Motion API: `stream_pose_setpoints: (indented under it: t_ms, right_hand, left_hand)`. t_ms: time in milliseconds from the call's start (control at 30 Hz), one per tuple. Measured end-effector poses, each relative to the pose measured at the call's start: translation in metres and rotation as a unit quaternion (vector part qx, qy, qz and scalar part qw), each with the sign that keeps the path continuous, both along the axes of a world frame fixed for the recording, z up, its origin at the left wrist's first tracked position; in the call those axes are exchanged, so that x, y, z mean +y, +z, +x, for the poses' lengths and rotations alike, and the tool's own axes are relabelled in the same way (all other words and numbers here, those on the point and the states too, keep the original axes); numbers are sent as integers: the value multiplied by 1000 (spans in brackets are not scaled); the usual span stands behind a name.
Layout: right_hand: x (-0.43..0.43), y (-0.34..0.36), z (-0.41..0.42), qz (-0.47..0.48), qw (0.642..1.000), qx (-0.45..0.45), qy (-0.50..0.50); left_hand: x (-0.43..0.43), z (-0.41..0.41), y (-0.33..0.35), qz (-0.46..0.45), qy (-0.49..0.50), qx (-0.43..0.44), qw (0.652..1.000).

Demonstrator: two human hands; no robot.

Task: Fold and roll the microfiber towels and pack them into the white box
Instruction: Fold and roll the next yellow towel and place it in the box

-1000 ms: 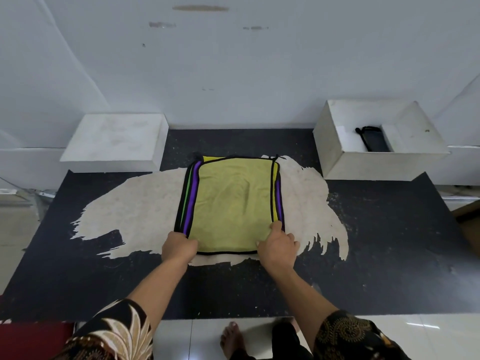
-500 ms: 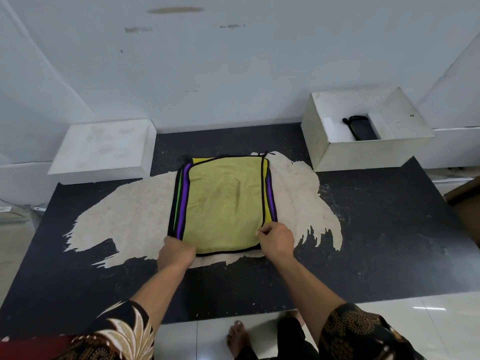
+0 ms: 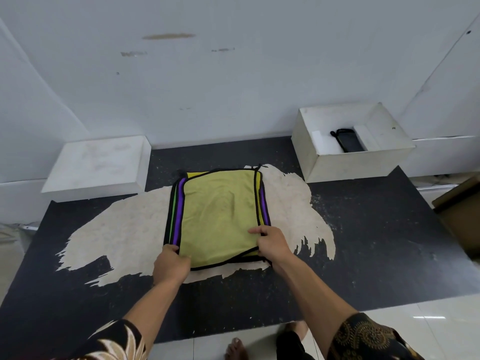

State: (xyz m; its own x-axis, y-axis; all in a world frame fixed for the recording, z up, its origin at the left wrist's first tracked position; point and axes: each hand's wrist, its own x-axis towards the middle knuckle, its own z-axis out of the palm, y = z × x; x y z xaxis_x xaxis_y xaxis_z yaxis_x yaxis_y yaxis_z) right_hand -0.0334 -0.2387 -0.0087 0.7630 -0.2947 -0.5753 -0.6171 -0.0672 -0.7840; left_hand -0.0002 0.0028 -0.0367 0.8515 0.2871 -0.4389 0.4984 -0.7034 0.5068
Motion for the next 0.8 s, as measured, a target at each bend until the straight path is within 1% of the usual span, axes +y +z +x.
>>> stream_pose_setpoints:
  t_ms: [167, 267, 333, 433, 467, 567, 633, 700, 800]
  right_hand:
    - [-1, 8, 10, 51, 996, -45, -57]
    - [-4, -1, 9, 47, 996, -20, -68]
    - [-7, -9, 4, 19, 997, 7, -69]
    - [-10, -15, -4, -75, 995, 31, -51]
    - [-10, -17, -6, -92, 994, 33, -45]
    - [-9, -19, -9, -104, 994, 32, -30]
    - [-9, -17, -9, -103, 994, 31, -23]
    - [-9, -17, -8, -97, 995, 27, -27]
    - [-9, -12, -7, -83, 995, 27, -42]
  left_hand:
    - [2, 1, -1, 34, -41, 9, 999]
    - [-1, -2, -3, 61, -43, 7, 997]
    - [-4, -4, -2, 62, -30, -1, 998]
    - [-7, -4, 2, 57, -20, 5, 998]
    - [-7, -3, 3, 59, -22, 13, 998]
    - [-6, 0, 4, 78, -49, 35, 995]
    - [-6, 2, 6, 86, -64, 26, 994]
    - [-7, 2, 9, 58, -51, -7, 997]
    - [-11, 2, 17, -11, -12, -55, 998]
